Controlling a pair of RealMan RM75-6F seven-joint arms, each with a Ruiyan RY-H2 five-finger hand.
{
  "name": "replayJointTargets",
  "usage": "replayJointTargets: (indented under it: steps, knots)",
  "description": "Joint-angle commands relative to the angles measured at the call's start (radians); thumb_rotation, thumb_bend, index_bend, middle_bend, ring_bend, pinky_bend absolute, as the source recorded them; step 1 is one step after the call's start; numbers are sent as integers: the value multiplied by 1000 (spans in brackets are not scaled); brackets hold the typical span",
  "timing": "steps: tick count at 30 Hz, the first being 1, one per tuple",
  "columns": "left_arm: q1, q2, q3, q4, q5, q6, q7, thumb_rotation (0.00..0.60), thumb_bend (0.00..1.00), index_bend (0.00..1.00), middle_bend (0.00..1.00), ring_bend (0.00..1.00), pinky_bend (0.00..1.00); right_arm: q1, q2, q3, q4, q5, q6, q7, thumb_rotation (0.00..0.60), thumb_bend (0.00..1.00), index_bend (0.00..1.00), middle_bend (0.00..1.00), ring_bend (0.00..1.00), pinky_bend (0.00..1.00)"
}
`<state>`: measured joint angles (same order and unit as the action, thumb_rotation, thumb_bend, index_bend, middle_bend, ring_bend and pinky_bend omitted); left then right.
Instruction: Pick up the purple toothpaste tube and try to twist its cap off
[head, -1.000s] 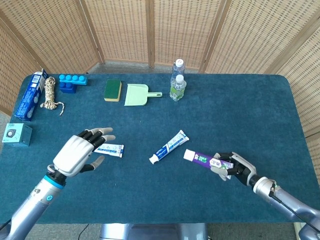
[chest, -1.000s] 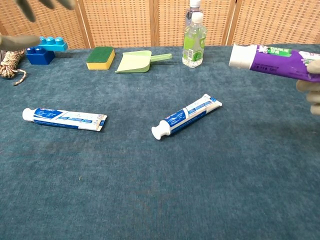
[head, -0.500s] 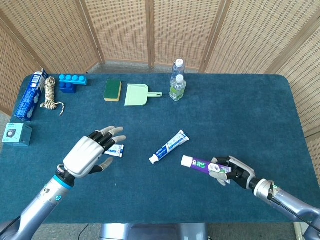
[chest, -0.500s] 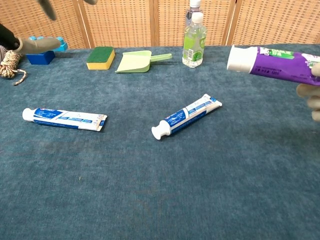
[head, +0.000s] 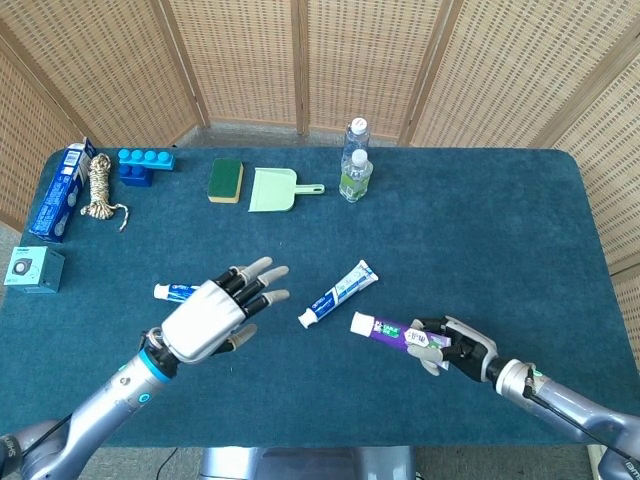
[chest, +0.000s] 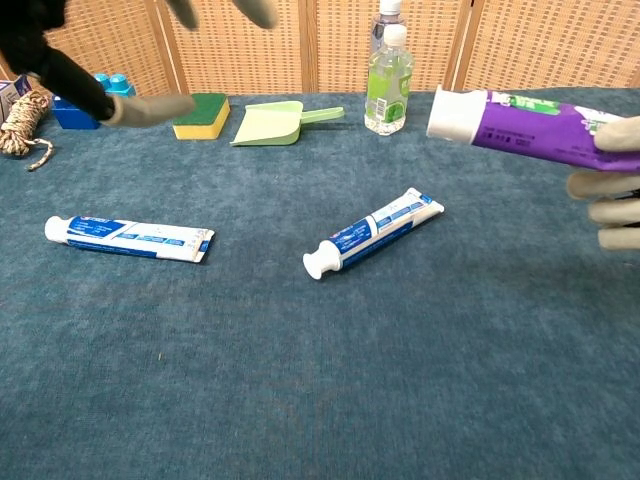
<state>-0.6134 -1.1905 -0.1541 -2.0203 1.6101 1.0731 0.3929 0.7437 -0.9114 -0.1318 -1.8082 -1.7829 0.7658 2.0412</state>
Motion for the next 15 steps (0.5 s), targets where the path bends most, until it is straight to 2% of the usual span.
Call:
replayJointTargets:
  steps: [1,5,15]
  knots:
    - [-34,-47,-3,27,26,-25,36,600,357,189,50,9,227,16,-7,-6,-20,18,-2,4,600,571,948,757,784,776]
    - [-53,-102,2,60,45,-20,55,600,357,169,25,0,213,35,-16,-15,-30,30,-3,0,600,572,948,757,787,778]
    - [-92,-177,5,153,78,-4,-25,600,357,148,0,0,156,67,-16,-51,-48,26,20,12,600,571,948,757,789,780]
